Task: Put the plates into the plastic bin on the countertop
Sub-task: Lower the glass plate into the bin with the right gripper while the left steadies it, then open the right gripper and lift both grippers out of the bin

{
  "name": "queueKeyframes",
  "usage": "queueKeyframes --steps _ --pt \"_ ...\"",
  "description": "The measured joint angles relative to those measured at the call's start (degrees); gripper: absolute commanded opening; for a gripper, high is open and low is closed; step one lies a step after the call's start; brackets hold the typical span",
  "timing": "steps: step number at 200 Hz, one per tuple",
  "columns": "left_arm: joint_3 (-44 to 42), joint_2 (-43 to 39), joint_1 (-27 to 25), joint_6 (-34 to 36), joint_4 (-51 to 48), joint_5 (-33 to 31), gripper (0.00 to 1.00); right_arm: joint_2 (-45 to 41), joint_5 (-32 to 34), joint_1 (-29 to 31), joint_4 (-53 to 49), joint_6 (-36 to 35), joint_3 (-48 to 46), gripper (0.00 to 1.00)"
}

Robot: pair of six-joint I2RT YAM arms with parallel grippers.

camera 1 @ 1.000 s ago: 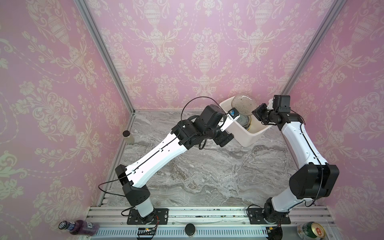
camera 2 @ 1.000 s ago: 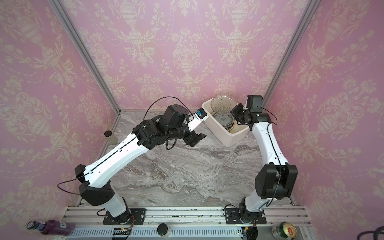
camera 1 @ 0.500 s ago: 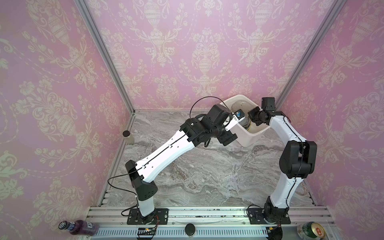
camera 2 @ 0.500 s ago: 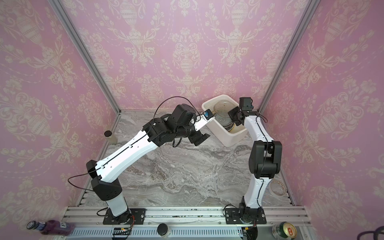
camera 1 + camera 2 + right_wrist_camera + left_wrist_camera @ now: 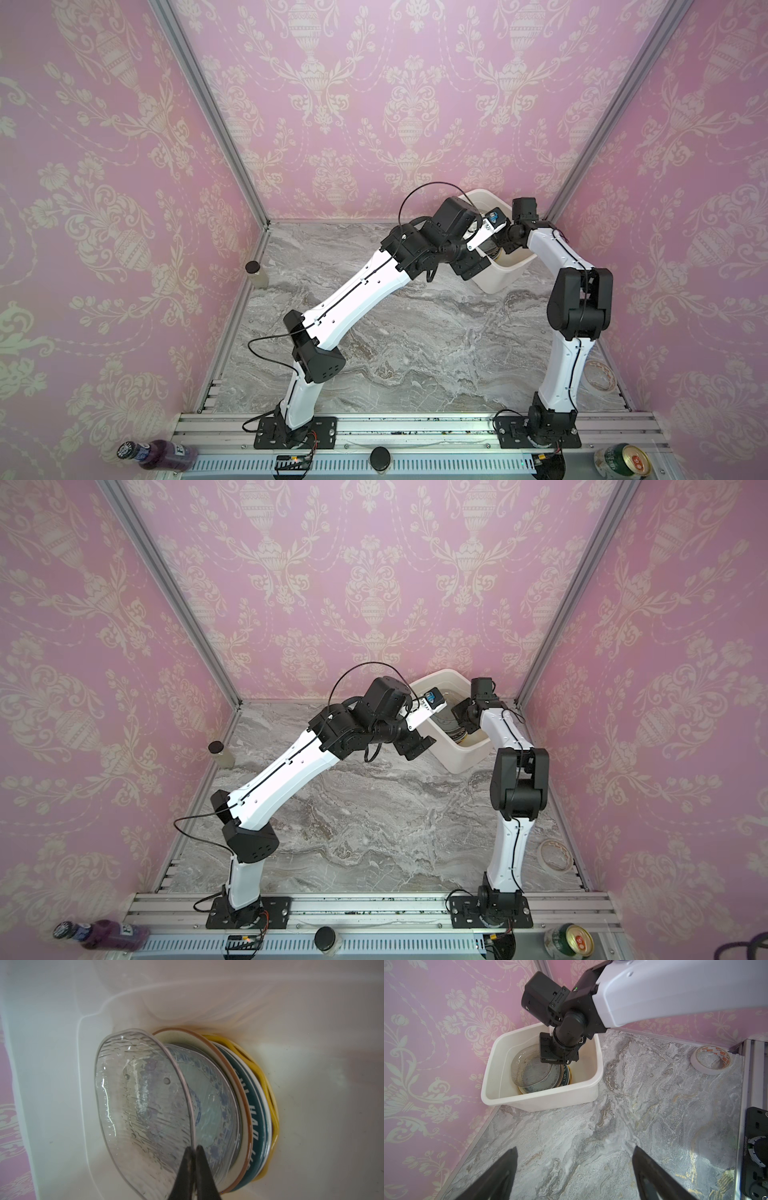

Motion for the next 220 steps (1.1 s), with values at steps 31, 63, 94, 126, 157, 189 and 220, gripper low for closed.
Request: queueKeyframes --steps 31,63,94,126,157,189,220 --pt "7.1 4.2 0.0 -0.3 -3.1 0.6 0.88 1.6 0.2 0.5 -0.9 -0.9 1.5 0.0" --pt "8.6 5.2 0.0 -0.4 -4.3 1.3 0.88 2.7 0.6 0.7 -2.1 -1.3 2.3 0.0" --pt "8.8 5.3 0.0 -0.5 -4.7 1.3 0.88 2.8 1.2 0.8 -2.7 -1.2 2.3 0.0" --pt "8.8 5.3 0.0 -0.6 -5.2 1.3 0.88 2.8 2.4 0.8 -2.7 -1.2 2.3 0.1" --pt "8.8 5.3 0.0 -0.6 -5.7 1.2 0.88 2.8 3.3 0.9 -3.1 -1.0 2.3 0.16" --pt "8.8 5.3 0.0 -0.6 -6.3 1.2 0.88 2.8 4.2 0.9 -3.7 -1.0 2.2 0.19" --pt "8.8 5.3 0.1 -0.6 -6.7 1.2 0.88 2.6 5.4 0.9 -3.7 -1.0 1.7 0.25"
